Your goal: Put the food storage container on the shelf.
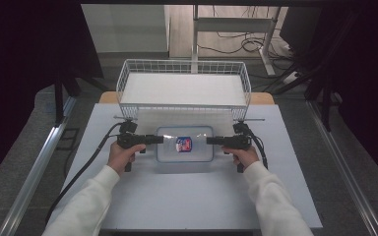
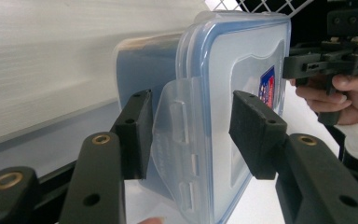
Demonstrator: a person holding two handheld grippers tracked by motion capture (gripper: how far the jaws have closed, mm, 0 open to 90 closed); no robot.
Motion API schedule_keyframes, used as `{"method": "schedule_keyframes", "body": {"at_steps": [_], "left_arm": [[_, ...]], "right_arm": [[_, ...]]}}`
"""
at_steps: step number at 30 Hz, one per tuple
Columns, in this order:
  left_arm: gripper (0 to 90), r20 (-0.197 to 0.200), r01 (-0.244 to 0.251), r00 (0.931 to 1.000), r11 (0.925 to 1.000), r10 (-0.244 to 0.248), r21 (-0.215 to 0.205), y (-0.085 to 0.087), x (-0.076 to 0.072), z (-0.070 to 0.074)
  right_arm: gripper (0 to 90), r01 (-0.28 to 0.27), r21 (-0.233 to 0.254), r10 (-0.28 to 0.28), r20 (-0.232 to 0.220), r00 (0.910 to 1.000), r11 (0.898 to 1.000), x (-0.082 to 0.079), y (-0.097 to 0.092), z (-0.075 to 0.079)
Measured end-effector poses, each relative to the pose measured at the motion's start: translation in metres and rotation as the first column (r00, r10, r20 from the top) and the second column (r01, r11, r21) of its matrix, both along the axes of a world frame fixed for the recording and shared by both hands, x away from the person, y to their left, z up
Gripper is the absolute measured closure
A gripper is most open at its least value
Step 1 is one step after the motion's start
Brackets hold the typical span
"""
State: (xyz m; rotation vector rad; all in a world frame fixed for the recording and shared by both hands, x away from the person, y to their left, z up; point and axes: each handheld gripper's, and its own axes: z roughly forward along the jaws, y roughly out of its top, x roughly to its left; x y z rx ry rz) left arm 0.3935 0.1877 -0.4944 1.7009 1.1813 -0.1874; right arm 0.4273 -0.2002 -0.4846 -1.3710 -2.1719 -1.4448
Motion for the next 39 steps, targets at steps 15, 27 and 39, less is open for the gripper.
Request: {"method": "schedule_keyframes", "body": {"at_steps": [15,27,39], "left_arm": [[49.5,-0.038,-0.061,0.9975,0.9971,0.06,-0.045,0.002,0.01,-0.01],[48.2,-0.049,-0.087,0.9953,0.9945,0.084,-0.059,0.001,0.016,-0.017],[46.2,0.008,-0.119,0.9928,0.9928,0.119,-0.014,-0.004,0.01,-0.013]], "right_arm": [[50.8,0.101,0.022,-0.101,-0.012,0.9948,0.995,0.003,0.004,-0.006],[49.6,0.186,0.019,-0.186,-0.002,0.9826,0.982,0.004,0.009,-0.011],[43.8,0.202,-0.022,-0.2,0.058,0.9781,0.979,0.0,0.012,-0.008]]}}
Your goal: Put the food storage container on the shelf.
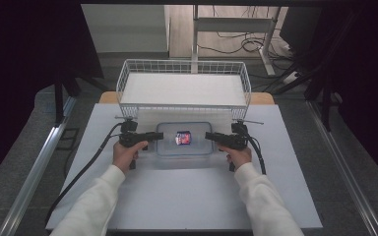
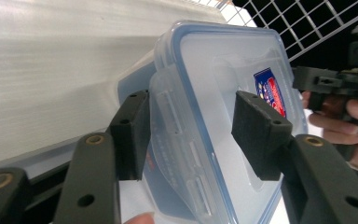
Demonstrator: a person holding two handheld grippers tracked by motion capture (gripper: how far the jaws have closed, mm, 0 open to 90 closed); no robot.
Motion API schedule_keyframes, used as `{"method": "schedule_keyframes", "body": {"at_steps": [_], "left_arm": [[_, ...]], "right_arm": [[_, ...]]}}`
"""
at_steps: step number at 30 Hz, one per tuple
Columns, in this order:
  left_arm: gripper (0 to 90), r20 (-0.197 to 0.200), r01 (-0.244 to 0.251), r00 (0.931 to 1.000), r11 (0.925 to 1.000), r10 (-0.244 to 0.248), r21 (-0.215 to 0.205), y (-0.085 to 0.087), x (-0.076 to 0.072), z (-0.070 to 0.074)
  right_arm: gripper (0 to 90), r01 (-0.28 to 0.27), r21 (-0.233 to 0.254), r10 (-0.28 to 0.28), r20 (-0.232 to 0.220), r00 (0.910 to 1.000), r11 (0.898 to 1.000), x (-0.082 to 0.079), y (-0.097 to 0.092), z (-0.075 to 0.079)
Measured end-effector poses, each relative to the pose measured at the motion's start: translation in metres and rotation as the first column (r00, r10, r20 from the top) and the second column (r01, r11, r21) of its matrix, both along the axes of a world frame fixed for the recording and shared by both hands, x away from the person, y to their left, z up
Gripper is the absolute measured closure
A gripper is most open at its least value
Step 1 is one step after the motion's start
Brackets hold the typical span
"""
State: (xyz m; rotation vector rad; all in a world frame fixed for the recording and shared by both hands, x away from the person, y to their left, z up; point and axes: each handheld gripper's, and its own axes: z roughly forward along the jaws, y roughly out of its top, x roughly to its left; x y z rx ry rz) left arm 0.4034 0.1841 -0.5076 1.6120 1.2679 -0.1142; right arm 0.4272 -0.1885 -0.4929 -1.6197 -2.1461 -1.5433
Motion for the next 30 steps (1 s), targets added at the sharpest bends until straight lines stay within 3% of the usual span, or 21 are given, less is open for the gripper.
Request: {"method": "schedule_keyframes", "body": {"at_steps": [4,5,6,7,8,9,10,12,13,15,16,20,21,22,23,24,26,27,28,29,30], "left_arm": [[42.1,0.057,0.022,0.998,0.9973,-0.026,0.071,0.001,-0.009,0.008],[42.5,0.088,0.032,0.9954,0.9957,-0.04,0.087,0.001,-0.015,0.013],[42.3,0.088,0.032,0.9954,0.9957,-0.04,0.087,0.001,-0.015,0.013],[41.7,0.106,0.031,0.9935,0.9927,-0.043,0.117,0.001,-0.022,0.018],[41.0,0.106,0.031,0.9935,0.9927,-0.043,0.117,0.001,-0.022,0.018],[40.5,0.125,0.027,0.9912,0.9914,-0.043,0.128,0.003,-0.028,0.022],[39.9,0.125,0.027,0.9912,0.9914,-0.043,0.128,0.003,-0.028,0.022],[38.9,0.138,0.016,0.9898,0.991,-0.034,0.133,0.006,-0.036,0.024],[38.9,0.145,0.016,0.9888,0.9906,-0.036,0.136,0.008,-0.04,0.025],[38.3,0.162,0.017,0.9858,0.9862,-0.044,0.165,0.014,-0.052,0.025],[38.3,0.162,0.017,0.9858,0.9862,-0.044,0.165,0.014,-0.052,0.025],[36.9,0.157,0.022,0.9862,0.9831,-0.051,0.182,0.02,-0.067,0.023],[36.4,0.158,0.031,0.9852,0.9745,-0.067,0.222,0.021,-0.076,0.021],[36.0,0.158,0.031,0.9852,0.9745,-0.067,0.222,0.021,-0.076,0.021],[35.6,0.158,0.035,0.9846,0.97,-0.074,0.241,0.021,-0.081,0.021],[35.6,0.159,0.038,0.9839,0.9665,-0.081,0.254,0.02,-0.085,0.021],[35.1,0.164,0.045,0.9822,0.9617,-0.092,0.27,0.018,-0.095,0.022],[34.6,0.168,0.053,0.9805,0.9591,-0.103,0.278,0.016,-0.102,0.024],[34.4,0.168,0.053,0.9805,0.9591,-0.103,0.278,0.016,-0.102,0.024],[34.2,0.169,0.058,0.9796,0.9573,-0.109,0.283,0.015,-0.107,0.025],[34.2,0.171,0.06,0.9788,0.9553,-0.113,0.289,0.015,-0.11,0.025]], "right_arm": [[40.6,0.0,-0.068,0.004,0.064,0.998,0.998,-0.008,-0.003,0.008],[39.5,-0.007,-0.126,0.02,0.107,0.9941,0.992,-0.013,-0.004,0.013],[39.5,-0.007,-0.126,0.02,0.107,0.9941,0.992,-0.013,-0.004,0.013],[39.0,-0.02,-0.178,0.046,0.148,0.9879,0.984,-0.02,-0.004,0.019],[39.0,-0.02,-0.178,0.046,0.148,0.9879,0.984,-0.02,-0.004,0.019],[39.1,-0.023,-0.222,0.069,0.203,0.9768,0.975,-0.029,-0.004,0.023],[39.1,-0.023,-0.222,0.069,0.203,0.9768,0.975,-0.029,-0.004,0.023],[39.0,-0.029,-0.287,0.105,0.251,0.9623,0.958,-0.044,-0.003,0.027],[39.0,-0.029,-0.287,0.105,0.251,0.9623,0.958,-0.044,-0.003,0.027],[39.8,-0.045,-0.325,0.14,0.274,0.9514,0.944,-0.059,-0.003,0.03],[39.8,-0.045,-0.325,0.14,0.274,0.9514,0.944,-0.059,-0.003,0.03],[47.8,-0.074,-0.368,0.181,0.266,0.9468,0.927,-0.079,0.001,0.03],[53.0,-0.099,-0.38,0.207,0.253,0.9451,0.92,-0.088,0.004,0.028],[53.0,-0.099,-0.38,0.207,0.253,0.9451,0.92,-0.088,0.004,0.028],[60.9,-0.14,-0.408,0.254,0.239,0.9372,0.902,-0.096,0.008,0.025],[60.9,-0.14,-0.408,0.254,0.239,0.9372,0.902,-0.096,0.008,0.025],[70.1,-0.176,-0.45,0.3,0.222,0.9277,0.876,-0.102,0.014,0.021],[76.4,-0.204,-0.452,0.323,0.205,0.9239,0.868,-0.104,0.019,0.019],[76.4,-0.204,-0.452,0.323,0.205,0.9239,0.868,-0.104,0.019,0.019],[82.7,-0.222,-0.464,0.34,0.186,0.922,0.857,-0.104,0.027,0.016],[82.7,-0.222,-0.464,0.34,0.186,0.922,0.857,-0.104,0.027,0.016]]}}
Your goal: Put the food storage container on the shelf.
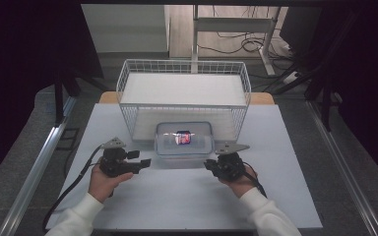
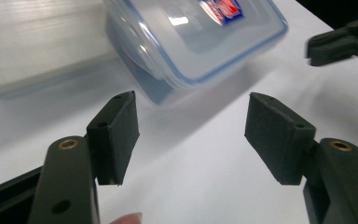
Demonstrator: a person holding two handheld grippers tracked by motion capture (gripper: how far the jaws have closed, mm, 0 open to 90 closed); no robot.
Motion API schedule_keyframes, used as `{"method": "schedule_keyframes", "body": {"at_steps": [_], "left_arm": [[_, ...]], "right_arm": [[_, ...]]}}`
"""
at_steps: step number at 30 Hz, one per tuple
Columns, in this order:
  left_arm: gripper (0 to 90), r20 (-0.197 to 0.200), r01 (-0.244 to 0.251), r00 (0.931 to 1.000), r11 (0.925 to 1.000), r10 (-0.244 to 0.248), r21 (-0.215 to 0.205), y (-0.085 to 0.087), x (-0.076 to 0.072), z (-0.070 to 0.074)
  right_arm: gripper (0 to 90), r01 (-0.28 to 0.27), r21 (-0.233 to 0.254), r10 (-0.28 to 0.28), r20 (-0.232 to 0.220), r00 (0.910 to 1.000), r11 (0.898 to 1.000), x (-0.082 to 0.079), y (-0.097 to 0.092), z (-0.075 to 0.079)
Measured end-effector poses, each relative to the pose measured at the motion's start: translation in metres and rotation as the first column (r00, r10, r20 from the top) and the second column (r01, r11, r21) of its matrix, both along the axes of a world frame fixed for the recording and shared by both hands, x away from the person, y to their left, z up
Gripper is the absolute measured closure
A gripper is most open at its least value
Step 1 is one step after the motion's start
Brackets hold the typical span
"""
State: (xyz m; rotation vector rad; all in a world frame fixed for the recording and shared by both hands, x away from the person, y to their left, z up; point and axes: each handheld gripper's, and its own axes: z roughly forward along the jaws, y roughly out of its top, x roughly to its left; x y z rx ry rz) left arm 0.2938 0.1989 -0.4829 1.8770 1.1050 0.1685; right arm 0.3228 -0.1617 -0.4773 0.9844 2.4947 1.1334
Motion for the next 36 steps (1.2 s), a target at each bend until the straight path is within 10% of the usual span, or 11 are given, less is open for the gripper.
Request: {"method": "schedule_keyframes", "body": {"at_steps": [5,36], "left_arm": [[33.0,0.01,0.031,0.9994,0.995,-0.032,0.095,-0.004,-0.017,-0.004],[30.2,0.0,0.034,0.9994,0.9953,-0.034,0.091,-0.005,-0.023,-0.007]], "right_arm": [[88.6,-0.026,-0.036,0.026,-0.005,0.9997,0.999,0.002,0.023,-0.008],[88.9,-0.045,-0.094,0.044,-0.011,0.999,0.995,0.03,0.082,-0.032]]}}
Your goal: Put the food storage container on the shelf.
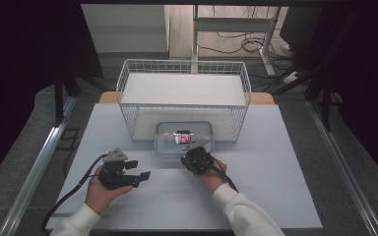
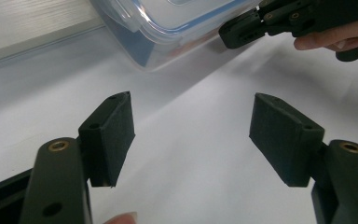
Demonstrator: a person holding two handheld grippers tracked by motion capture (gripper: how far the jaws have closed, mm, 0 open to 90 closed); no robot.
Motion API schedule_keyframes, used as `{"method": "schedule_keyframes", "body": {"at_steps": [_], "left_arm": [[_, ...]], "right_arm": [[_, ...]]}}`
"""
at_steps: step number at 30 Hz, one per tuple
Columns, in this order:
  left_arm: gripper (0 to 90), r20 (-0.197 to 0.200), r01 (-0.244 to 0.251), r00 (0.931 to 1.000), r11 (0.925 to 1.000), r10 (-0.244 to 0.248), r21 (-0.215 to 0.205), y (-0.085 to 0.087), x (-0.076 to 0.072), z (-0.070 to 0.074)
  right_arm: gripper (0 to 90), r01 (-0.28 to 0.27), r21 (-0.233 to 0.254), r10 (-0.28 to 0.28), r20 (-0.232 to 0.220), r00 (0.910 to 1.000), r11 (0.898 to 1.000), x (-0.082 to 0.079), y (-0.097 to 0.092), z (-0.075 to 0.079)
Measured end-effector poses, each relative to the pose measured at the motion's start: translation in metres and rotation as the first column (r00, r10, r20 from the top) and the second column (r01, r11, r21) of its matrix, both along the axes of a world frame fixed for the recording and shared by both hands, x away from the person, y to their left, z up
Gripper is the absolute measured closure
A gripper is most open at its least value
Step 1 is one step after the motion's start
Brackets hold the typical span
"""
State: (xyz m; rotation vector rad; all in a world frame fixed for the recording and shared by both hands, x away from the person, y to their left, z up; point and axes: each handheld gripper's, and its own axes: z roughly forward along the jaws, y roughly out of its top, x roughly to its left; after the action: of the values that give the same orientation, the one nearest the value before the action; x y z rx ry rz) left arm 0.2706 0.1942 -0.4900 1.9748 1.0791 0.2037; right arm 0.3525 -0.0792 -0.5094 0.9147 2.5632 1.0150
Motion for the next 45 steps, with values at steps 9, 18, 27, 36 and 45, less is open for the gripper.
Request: {"method": "schedule_keyframes", "body": {"at_steps": [9,18,27,36,45], "left_arm": [[30.1,-0.007,0.003,1.0,1.0,-0.003,-0.004,0.0,0.002,-0.001],[29.7,-0.002,0.011,0.9999,0.9999,-0.011,0.004,0.0,0.002,-0.001],[29.4,-0.007,0.012,0.9999,0.9999,-0.012,0.005,0.0,0.002,-0.002],[29.3,-0.009,0.003,1.0,1.0,-0.003,0.006,0.003,0.002,-0.002],[29.3,-0.014,-0.005,0.9999,0.9999,0.005,0.012,0.005,0.0,-0.003]], "right_arm": [[88.9,0.046,0.041,-0.047,0.021,0.9987,0.998,0.006,-0.001,0.007],[88.8,0.085,0.055,-0.088,0.059,0.9944,0.995,0.017,0.001,0.013],[88.8,0.115,0.077,-0.119,0.043,0.992,0.99,0.033,0.0,0.013],[88.8,0.126,0.083,-0.13,0.047,0.9904,0.989,0.048,0.006,0.012],[88.8,0.163,0.091,-0.168,0.047,0.9846,0.982,0.065,0.001,0.013]]}}
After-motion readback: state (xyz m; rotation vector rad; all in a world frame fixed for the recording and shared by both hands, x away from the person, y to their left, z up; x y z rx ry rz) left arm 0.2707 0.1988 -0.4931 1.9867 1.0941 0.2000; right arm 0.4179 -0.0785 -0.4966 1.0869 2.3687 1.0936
